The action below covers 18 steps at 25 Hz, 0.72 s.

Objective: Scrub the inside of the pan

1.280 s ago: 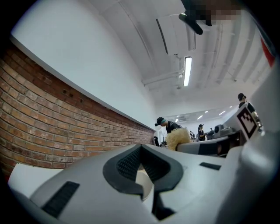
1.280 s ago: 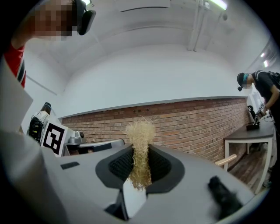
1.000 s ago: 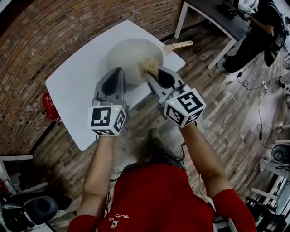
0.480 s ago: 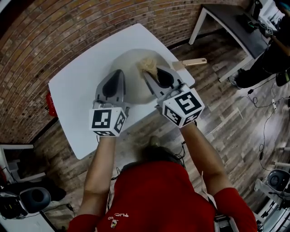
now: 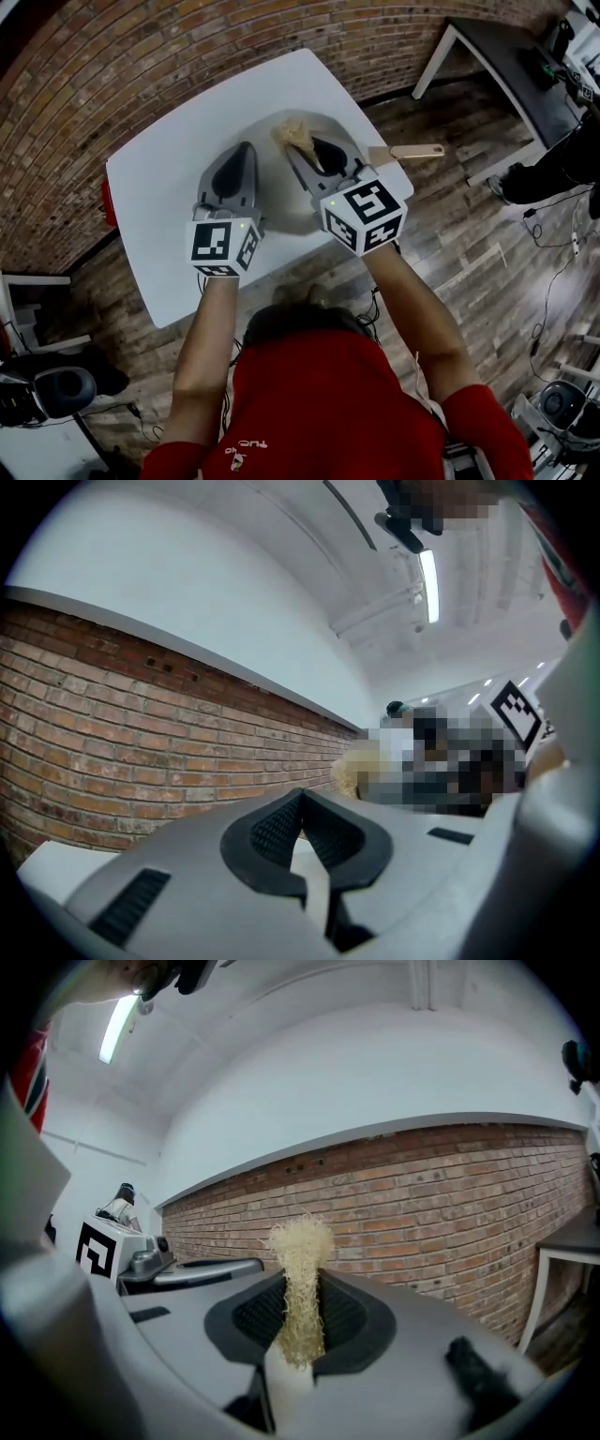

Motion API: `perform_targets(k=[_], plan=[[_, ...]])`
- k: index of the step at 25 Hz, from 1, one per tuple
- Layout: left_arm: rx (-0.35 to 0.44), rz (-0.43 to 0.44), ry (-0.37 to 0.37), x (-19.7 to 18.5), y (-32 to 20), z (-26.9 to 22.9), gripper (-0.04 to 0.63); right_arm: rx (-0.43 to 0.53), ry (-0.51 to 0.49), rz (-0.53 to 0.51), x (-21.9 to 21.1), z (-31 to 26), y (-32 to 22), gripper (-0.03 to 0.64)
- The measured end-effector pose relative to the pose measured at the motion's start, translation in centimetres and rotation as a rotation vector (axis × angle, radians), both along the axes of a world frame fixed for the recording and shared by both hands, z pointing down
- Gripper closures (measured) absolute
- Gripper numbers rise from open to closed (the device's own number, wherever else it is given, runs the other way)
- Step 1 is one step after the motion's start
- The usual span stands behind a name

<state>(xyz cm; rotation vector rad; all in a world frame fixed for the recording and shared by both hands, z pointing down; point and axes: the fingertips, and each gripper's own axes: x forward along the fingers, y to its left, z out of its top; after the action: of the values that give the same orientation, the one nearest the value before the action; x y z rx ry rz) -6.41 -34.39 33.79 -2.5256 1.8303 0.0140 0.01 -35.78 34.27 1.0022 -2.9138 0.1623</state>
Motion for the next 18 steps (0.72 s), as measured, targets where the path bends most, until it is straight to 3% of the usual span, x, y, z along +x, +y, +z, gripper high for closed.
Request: perform_targets(k=[9, 18], plan=[[-0.005, 0.004, -0.008, -2.6, -2.3, 1.7, 0.581, -0.036, 0.164, -0.044, -3.7, 2.9, -2.8, 0.531], [-0.013, 0.008, 0.021, -6.0, -3.1, 3.2, 0.581, -0.176, 0.384, -0.093, -7.7, 9.5, -4.2, 0.531]])
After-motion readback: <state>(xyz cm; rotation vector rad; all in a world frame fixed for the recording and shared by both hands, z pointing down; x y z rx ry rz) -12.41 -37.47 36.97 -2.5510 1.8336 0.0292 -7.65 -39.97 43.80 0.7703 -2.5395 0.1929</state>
